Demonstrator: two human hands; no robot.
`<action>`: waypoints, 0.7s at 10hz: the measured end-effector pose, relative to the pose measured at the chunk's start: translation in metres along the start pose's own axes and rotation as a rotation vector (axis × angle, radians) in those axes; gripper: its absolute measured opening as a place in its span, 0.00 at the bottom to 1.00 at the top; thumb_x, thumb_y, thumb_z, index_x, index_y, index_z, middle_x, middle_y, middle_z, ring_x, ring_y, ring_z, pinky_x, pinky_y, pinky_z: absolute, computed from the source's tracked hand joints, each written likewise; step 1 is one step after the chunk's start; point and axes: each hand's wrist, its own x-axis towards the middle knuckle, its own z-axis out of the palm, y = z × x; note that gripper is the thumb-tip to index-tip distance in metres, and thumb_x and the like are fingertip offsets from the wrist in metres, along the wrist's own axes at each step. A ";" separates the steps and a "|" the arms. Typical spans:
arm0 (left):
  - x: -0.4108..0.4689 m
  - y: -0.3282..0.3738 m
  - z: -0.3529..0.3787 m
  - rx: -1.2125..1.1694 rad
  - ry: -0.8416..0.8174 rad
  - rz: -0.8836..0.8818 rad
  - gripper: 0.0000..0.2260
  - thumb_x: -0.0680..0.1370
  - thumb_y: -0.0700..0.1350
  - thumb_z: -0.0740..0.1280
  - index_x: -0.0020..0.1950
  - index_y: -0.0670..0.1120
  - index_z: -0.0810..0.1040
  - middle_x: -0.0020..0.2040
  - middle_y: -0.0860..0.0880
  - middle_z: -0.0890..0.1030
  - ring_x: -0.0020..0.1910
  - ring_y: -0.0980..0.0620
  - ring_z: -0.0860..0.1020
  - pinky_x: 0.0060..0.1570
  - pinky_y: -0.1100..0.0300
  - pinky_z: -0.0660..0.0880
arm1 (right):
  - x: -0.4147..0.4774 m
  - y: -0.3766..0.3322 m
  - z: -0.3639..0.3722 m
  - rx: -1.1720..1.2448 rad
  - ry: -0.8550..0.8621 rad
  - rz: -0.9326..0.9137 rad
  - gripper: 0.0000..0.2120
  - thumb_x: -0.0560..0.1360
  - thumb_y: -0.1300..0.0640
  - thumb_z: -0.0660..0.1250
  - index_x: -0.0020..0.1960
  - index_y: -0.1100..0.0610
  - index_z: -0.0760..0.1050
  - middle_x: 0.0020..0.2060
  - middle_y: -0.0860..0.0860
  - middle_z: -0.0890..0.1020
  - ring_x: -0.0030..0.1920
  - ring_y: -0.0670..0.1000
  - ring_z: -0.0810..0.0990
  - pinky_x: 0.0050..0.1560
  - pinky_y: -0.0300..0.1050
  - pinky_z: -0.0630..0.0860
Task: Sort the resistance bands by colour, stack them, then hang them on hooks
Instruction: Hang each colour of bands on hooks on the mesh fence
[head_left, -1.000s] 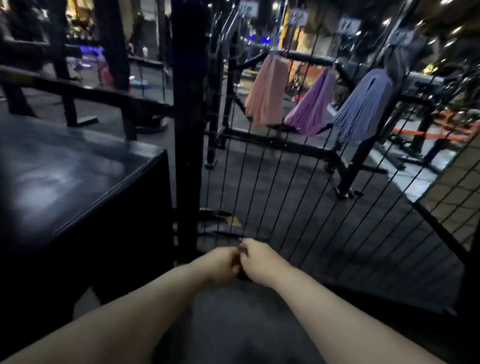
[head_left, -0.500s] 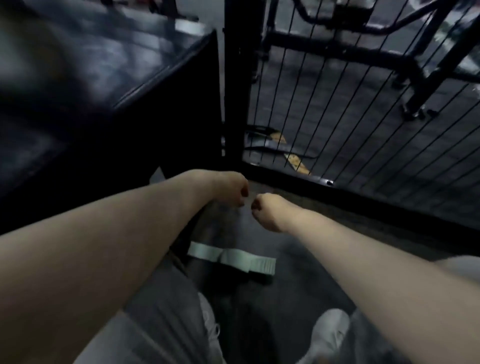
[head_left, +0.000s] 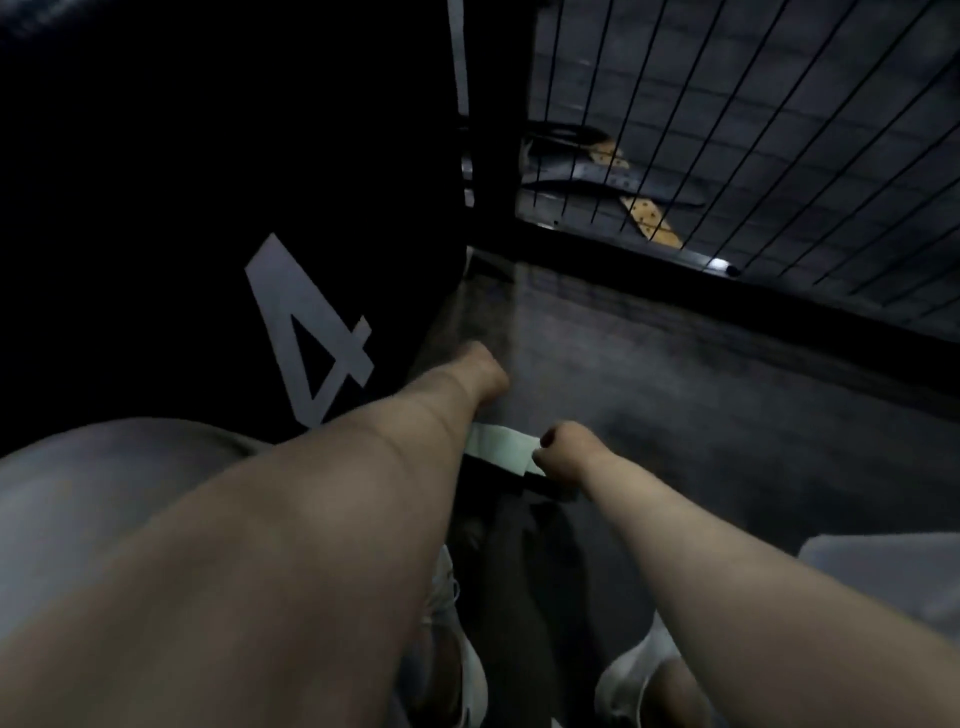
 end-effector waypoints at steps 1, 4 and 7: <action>0.006 -0.015 0.037 -0.108 -0.021 -0.143 0.15 0.79 0.39 0.64 0.34 0.46 0.63 0.48 0.42 0.78 0.49 0.48 0.73 0.45 0.60 0.69 | 0.016 0.016 0.021 0.126 0.026 0.093 0.19 0.76 0.57 0.65 0.65 0.60 0.74 0.63 0.60 0.76 0.62 0.60 0.77 0.60 0.46 0.75; 0.057 -0.049 0.119 -0.469 0.238 -0.463 0.09 0.79 0.40 0.62 0.56 0.36 0.74 0.66 0.38 0.75 0.62 0.41 0.75 0.53 0.58 0.71 | 0.058 0.041 0.063 0.431 0.377 0.330 0.20 0.77 0.56 0.66 0.68 0.56 0.69 0.71 0.57 0.62 0.68 0.62 0.65 0.68 0.53 0.63; 0.061 -0.063 0.138 -0.510 0.201 -0.415 0.22 0.81 0.43 0.61 0.75 0.46 0.66 0.74 0.41 0.66 0.69 0.41 0.70 0.66 0.60 0.66 | 0.071 0.067 0.087 0.496 0.369 0.218 0.33 0.78 0.52 0.66 0.78 0.56 0.56 0.74 0.59 0.60 0.72 0.63 0.62 0.71 0.56 0.60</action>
